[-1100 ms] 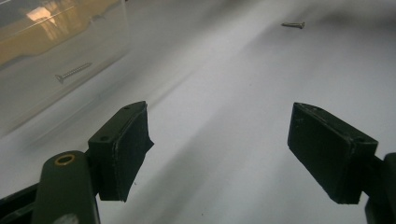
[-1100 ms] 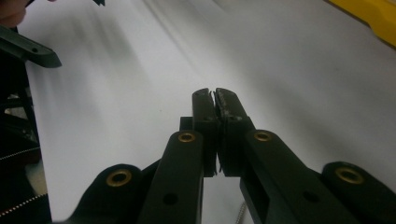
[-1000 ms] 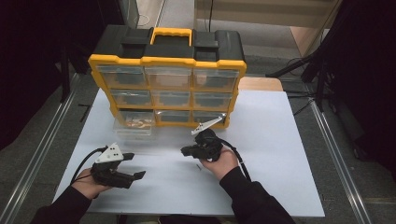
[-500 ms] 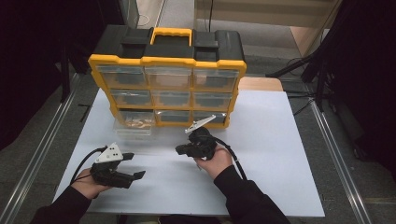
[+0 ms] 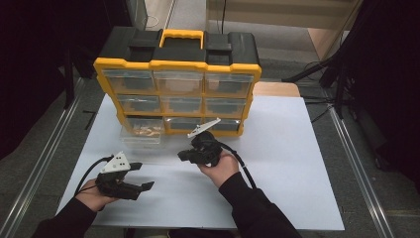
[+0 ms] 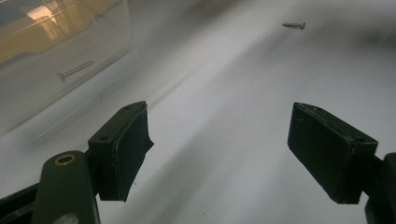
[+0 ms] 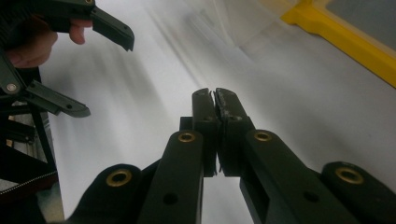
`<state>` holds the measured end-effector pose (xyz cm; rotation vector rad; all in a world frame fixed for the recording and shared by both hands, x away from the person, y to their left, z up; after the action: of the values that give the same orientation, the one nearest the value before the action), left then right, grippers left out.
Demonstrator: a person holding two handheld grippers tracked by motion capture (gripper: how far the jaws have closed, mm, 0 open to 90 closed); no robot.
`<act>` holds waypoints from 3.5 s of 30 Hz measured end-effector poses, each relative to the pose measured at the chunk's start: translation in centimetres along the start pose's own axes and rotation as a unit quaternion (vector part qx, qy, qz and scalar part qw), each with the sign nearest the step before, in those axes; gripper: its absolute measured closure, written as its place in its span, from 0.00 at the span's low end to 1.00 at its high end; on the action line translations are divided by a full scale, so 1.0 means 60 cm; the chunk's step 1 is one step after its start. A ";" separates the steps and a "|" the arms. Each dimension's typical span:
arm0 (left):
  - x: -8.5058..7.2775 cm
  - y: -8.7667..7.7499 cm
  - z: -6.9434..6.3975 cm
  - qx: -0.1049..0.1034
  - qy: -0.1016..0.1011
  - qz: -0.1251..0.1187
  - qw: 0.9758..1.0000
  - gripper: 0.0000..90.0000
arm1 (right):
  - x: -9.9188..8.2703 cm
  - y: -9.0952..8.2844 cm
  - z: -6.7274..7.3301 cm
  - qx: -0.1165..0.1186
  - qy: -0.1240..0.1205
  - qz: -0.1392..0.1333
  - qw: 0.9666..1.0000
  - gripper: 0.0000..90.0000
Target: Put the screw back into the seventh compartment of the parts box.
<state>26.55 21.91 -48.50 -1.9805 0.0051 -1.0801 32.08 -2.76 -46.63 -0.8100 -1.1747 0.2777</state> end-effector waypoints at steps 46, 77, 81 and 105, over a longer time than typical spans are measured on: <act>-0.001 0.000 0.001 0.001 0.000 0.002 1.000 0.23 | 0.077 0.002 -0.003 -0.004 0.001 -0.023 1.000 0.99; -0.001 0.000 0.001 0.000 0.001 0.000 1.000 0.23 | 0.122 -0.002 -0.006 -0.013 -0.003 -0.028 1.000 0.99; -0.001 -0.001 0.002 0.001 0.000 0.000 1.000 0.23 | 0.127 -0.001 -0.007 -0.015 -0.003 -0.029 0.999 0.99; -0.001 -0.001 0.001 -0.002 -0.001 0.000 1.000 0.23 | 0.160 0.016 -0.010 -0.028 -0.001 -0.033 0.999 0.99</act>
<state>26.55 22.01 -48.51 -1.9843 0.0063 -1.0787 36.57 3.31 -40.56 -0.8186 -1.2134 0.1910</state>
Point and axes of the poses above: each handheld gripper's, and its own axes: y roughly forward along the jaws, x roughly out of its top, z roughly to its left, the point moved 3 cm from there along y, roughly forward along the jaws, and after that the axes turned 14 degrees about -y, right-handed, at the moved point
